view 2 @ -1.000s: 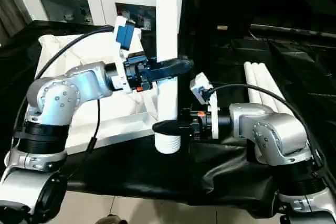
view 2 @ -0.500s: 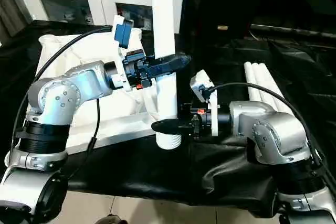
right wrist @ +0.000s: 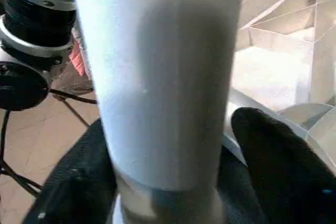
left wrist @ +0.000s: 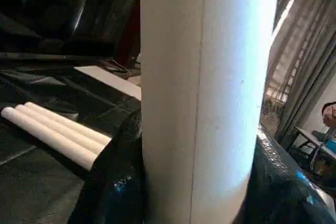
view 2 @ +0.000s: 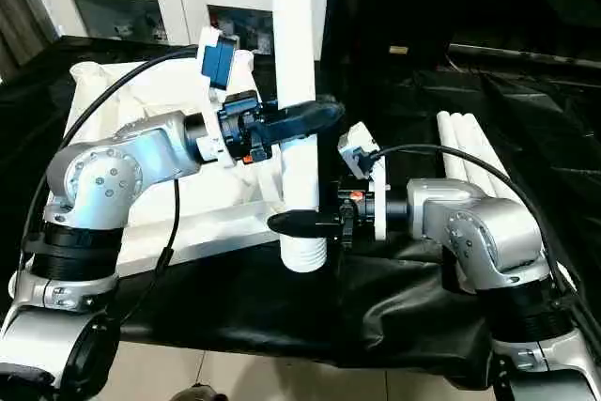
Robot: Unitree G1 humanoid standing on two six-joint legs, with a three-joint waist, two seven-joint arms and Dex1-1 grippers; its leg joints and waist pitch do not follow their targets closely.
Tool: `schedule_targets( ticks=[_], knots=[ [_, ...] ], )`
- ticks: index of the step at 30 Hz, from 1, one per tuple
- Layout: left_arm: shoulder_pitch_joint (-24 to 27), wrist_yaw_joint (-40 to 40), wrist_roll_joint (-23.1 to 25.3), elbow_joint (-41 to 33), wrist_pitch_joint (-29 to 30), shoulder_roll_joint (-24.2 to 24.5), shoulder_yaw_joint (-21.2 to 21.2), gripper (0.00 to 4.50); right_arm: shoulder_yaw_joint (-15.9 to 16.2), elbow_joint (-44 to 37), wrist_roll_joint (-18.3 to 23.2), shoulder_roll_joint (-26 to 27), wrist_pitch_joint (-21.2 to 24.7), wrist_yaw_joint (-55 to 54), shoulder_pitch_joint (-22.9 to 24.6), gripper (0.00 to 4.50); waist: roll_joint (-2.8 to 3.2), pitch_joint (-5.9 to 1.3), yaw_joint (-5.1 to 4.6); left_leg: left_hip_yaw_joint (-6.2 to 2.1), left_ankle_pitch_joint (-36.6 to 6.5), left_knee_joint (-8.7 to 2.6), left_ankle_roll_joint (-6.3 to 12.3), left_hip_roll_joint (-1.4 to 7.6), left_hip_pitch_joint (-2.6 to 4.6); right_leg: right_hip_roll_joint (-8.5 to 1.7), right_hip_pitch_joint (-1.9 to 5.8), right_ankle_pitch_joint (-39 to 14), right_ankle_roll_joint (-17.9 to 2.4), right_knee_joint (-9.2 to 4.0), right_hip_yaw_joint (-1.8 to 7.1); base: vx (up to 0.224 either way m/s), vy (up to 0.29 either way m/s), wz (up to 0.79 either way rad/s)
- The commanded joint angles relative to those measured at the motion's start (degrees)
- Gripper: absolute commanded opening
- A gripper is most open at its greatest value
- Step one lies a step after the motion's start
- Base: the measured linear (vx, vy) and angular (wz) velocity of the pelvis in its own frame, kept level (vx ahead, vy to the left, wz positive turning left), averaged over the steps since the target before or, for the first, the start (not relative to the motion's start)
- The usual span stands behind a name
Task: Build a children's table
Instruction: Pick table leg
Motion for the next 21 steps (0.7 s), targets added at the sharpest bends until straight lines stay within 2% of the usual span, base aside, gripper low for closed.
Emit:
schedule_targets(
  ticks=[1, 5, 7, 12, 18, 19, 21],
  knots=[
    [-0.1, -1.0, -0.6, -1.4, 0.6, 0.1, -0.8, 1.83, -0.8, 0.1, 0.5, -0.3, 0.8, -0.3, -0.9, 2.91, -1.14, -4.36, 0.07, -1.18, 0.4, -3.25, 3.51, 3.57, 1.09, -5.11, 2.71, 4.4, -15.0, -3.69, 2.78, 0.0, 0.0, 0.0],
    [0.1, -1.2, -0.7, -1.8, 0.8, 0.1, -1.4, 1.83, -0.8, 0.0, 1.1, -0.2, 1.3, 0.3, -0.9, 2.7, -1.1, -4.39, 0.07, -1.2, 0.6, -3.23, 3.61, 3.58, 1.04, -5.11, 2.74, 5.1, -15.2, -3.62, 2.77, 0.0, 0.0, 0.0],
    [0.2, -1.6, -0.7, -1.9, 0.8, 0.3, -1.8, 1.83, -0.7, -0.2, 1.6, -0.1, 1.8, 0.8, -0.8, 2.37, -1.14, -4.36, 0.11, -1.18, 0.5, -3.24, 3.54, 3.57, 1.02, -5.12, 2.73, 4.9, -15.2, -3.64, 2.78, 0.0, 0.0, 0.0],
    [0.2, -1.9, -0.6, -1.8, 0.7, 0.5, -2.1, 1.83, -0.5, -0.6, 2.2, -0.4, 2.1, 1.0, -0.6, 2.03, -1.03, -4.34, 0.12, -1.22, 0.3, -3.28, 3.28, 3.6, 1.05, -5.16, 2.71, 4.3, -15.0, -3.69, 2.79, 0.0, 0.0, 0.0],
    [0.4, -2.6, 0.4, -2.0, -0.4, 1.2, -3.1, 1.83, -0.4, -0.6, 1.8, -0.3, 1.9, 0.9, -0.4, 1.96, -1.04, -4.38, 0.12, -1.2, 0.3, -3.26, 3.17, 3.55, 1.04, -5.13, 2.72, 4.9, -15.1, -3.69, 2.79, 0.0, 0.0, 0.0],
    [0.3, -1.7, 0.3, -1.7, 0.4, 1.1, -2.7, 2.39, -0.4, -0.6, 1.7, -0.2, 1.9, 0.8, -0.4, 1.96, -0.95, -4.38, 0.12, -1.25, 0.3, -3.3, 3.02, 3.59, 1.05, -5.1, 2.71, 5.0, -15.0, -3.62, 2.77, 0.0, 0.0, 0.0],
    [0.0, -1.0, 0.2, -1.2, 0.7, 0.9, -2.2, 2.55, -0.3, -0.6, 1.5, 0.1, 1.7, 0.5, -0.3, 1.96, -0.87, -4.4, 0.13, -1.27, 0.3, -3.3, 2.95, 3.63, 1.08, -5.14, 2.71, 5.1, -15.1, -3.61, 2.77, 0.0, 0.0, 0.0]
  ],
)
